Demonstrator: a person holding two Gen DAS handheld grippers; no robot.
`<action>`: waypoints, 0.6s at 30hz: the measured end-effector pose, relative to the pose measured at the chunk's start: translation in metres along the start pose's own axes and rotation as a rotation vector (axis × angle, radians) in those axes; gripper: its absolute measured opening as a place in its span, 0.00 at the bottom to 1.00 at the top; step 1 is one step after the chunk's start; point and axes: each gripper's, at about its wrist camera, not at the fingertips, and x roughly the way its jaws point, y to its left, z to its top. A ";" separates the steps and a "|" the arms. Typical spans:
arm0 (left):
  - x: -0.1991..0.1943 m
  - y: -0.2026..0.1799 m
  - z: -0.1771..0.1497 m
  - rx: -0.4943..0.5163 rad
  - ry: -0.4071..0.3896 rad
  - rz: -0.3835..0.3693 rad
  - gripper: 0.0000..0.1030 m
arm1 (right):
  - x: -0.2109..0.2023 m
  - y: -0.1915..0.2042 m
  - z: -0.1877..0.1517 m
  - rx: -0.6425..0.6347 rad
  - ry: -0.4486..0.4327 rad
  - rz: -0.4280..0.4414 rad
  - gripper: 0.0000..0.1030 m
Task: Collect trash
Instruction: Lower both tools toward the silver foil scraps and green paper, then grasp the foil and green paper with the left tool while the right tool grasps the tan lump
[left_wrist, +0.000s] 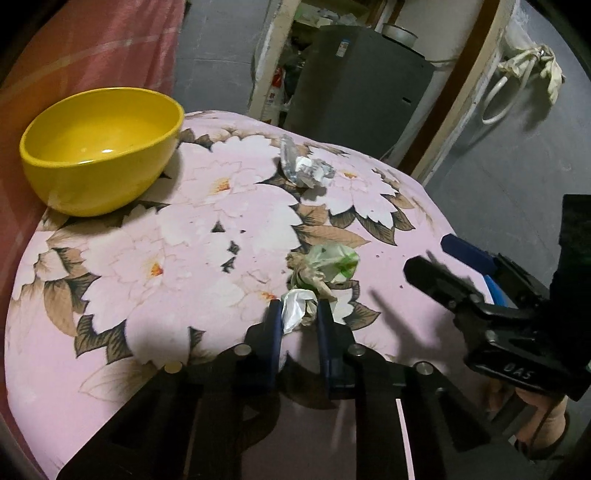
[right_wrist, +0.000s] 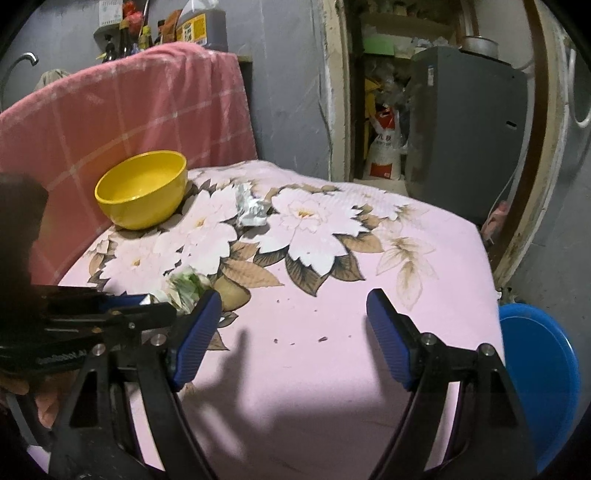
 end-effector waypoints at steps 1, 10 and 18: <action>-0.001 0.001 0.000 -0.008 -0.005 0.005 0.14 | 0.002 0.001 0.000 -0.004 0.011 0.000 0.84; -0.020 0.018 0.003 -0.078 -0.066 0.046 0.13 | 0.034 0.021 0.008 -0.069 0.147 0.064 0.69; -0.034 0.024 0.001 -0.102 -0.099 0.065 0.13 | 0.055 0.042 0.014 -0.145 0.213 0.094 0.48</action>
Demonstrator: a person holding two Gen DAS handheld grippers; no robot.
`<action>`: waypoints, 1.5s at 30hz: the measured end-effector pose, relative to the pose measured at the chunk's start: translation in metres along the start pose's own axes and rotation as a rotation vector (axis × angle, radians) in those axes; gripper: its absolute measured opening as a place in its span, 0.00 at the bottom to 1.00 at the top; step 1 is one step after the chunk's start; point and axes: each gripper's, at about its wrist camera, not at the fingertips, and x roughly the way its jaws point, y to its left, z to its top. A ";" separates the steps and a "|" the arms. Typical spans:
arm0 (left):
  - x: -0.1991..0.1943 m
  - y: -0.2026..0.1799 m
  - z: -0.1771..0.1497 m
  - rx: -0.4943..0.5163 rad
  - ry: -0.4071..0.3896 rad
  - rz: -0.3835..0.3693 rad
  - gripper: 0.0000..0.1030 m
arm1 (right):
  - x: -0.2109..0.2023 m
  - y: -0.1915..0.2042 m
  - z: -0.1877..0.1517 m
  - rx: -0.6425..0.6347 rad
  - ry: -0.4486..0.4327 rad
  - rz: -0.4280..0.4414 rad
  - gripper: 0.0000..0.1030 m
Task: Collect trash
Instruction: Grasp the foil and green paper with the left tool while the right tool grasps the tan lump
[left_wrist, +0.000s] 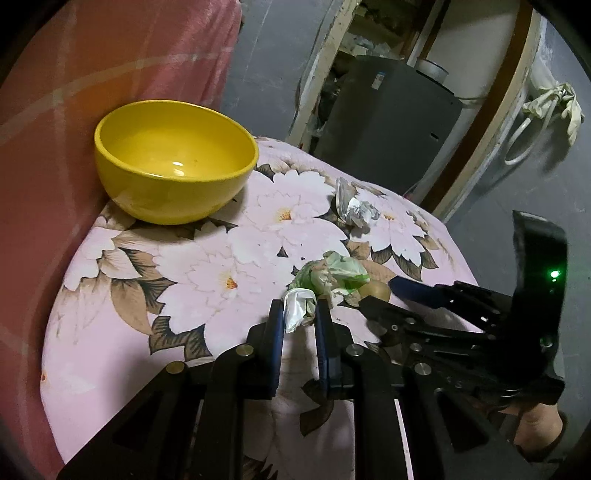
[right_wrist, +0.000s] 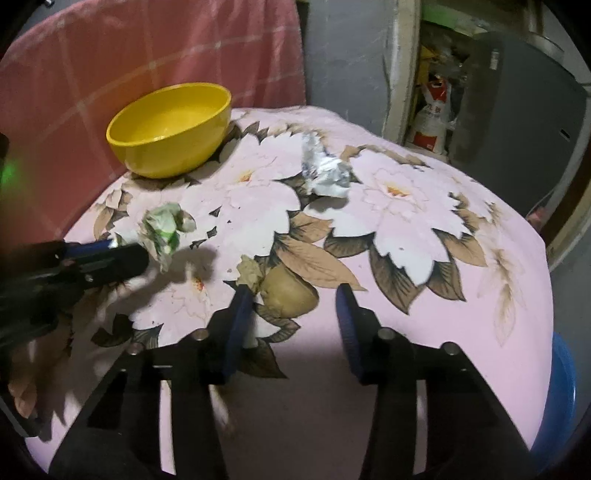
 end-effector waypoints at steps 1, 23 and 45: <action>-0.001 0.000 0.000 -0.001 -0.004 0.001 0.13 | 0.000 0.001 0.000 -0.006 0.002 -0.001 0.41; -0.045 -0.062 0.001 0.056 -0.136 -0.068 0.12 | -0.099 -0.016 -0.032 0.107 -0.223 -0.018 0.36; -0.052 -0.064 -0.032 0.036 -0.072 -0.064 0.12 | -0.106 -0.016 -0.104 0.220 -0.108 0.012 0.36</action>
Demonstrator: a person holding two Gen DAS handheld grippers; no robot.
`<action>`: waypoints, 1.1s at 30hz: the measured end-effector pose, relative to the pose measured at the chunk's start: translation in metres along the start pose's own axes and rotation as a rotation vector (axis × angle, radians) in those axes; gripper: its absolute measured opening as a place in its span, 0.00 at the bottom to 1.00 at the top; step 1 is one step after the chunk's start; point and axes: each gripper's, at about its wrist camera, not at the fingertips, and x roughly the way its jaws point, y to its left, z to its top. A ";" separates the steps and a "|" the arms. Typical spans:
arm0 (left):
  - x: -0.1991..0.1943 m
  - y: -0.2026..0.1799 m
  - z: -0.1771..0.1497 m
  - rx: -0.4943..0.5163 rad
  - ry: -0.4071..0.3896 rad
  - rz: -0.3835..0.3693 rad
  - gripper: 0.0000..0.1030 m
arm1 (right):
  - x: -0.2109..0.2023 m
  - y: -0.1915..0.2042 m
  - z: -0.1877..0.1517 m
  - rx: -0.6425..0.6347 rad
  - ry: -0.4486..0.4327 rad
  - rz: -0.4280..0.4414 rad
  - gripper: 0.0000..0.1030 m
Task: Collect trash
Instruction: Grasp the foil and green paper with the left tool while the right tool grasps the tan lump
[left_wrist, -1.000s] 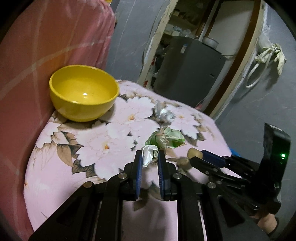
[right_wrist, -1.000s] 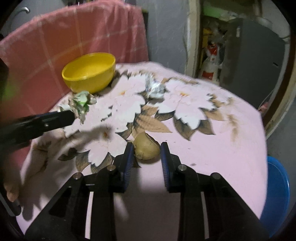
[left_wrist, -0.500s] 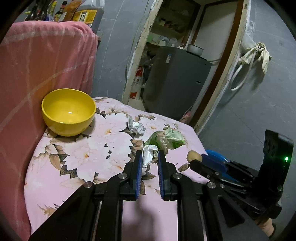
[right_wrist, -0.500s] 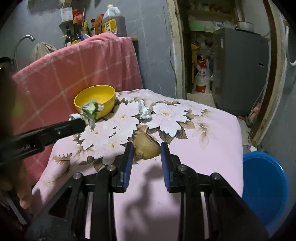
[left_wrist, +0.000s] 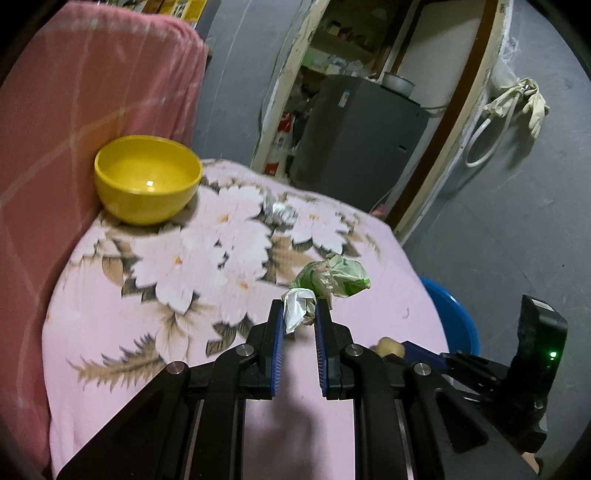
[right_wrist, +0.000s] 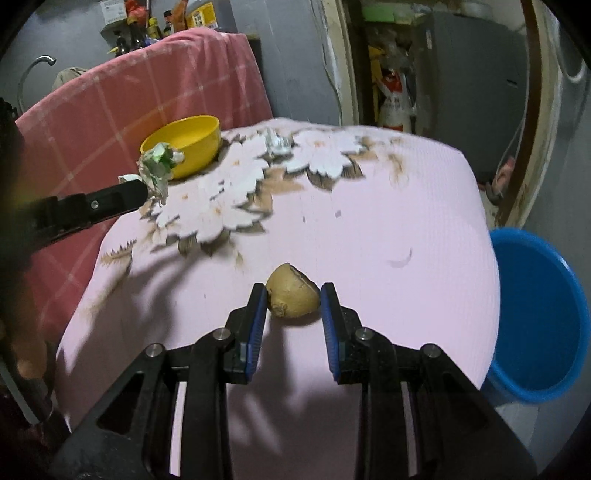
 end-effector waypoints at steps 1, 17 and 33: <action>0.001 0.001 -0.002 -0.004 0.007 -0.001 0.12 | -0.001 -0.001 -0.003 0.003 0.004 -0.002 0.36; 0.009 0.001 -0.026 -0.010 0.076 -0.013 0.12 | -0.011 0.002 -0.025 -0.029 0.024 -0.043 0.45; 0.017 -0.007 -0.029 0.002 0.102 -0.026 0.12 | -0.020 -0.002 -0.038 -0.058 0.025 -0.040 0.34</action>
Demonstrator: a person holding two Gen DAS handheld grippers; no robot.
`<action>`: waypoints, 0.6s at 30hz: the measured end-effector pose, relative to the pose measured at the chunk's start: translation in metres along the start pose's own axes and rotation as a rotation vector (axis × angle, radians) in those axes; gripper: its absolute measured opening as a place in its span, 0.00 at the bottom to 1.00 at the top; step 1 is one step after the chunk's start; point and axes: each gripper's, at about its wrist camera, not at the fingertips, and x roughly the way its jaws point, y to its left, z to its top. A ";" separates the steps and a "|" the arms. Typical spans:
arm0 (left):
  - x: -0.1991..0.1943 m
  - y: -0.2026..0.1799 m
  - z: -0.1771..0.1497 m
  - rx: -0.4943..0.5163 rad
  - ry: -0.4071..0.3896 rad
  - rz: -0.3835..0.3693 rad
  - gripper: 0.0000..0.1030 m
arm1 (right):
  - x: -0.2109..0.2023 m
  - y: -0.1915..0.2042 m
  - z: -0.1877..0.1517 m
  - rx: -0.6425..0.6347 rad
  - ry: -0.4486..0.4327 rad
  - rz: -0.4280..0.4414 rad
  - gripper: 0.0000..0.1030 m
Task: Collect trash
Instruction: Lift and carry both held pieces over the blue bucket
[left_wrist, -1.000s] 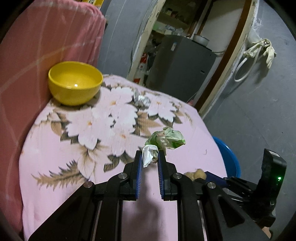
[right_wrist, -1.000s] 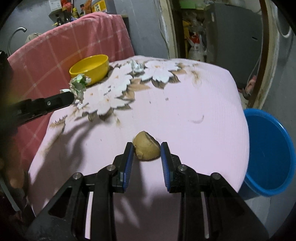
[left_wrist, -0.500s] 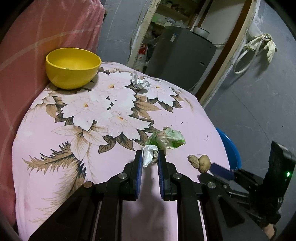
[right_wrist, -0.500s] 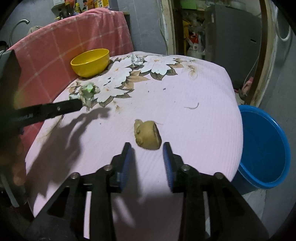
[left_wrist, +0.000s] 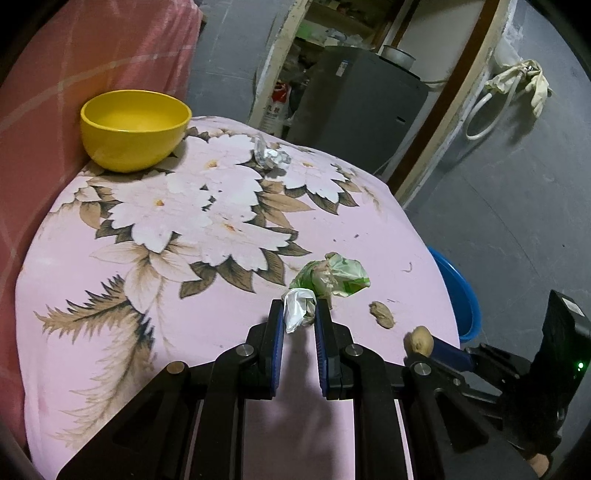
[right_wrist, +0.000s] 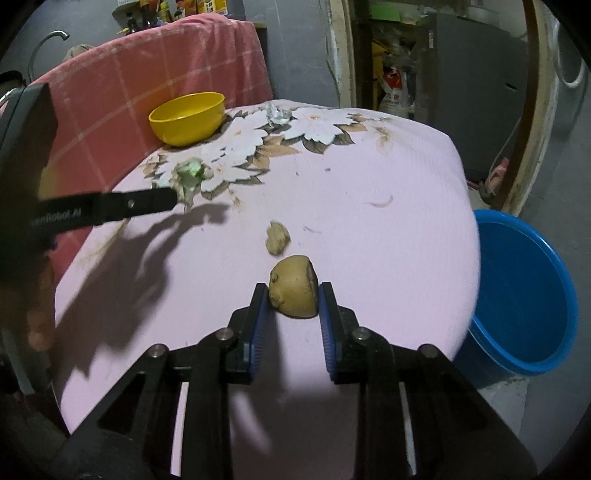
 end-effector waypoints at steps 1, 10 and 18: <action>0.000 -0.002 0.000 0.002 0.000 -0.003 0.12 | -0.003 -0.001 -0.002 0.006 -0.001 -0.002 0.34; -0.009 -0.026 0.006 0.030 -0.077 -0.064 0.12 | -0.045 -0.015 -0.002 0.063 -0.179 -0.032 0.34; -0.028 -0.074 0.033 0.107 -0.243 -0.168 0.12 | -0.103 -0.022 0.020 0.041 -0.441 -0.100 0.34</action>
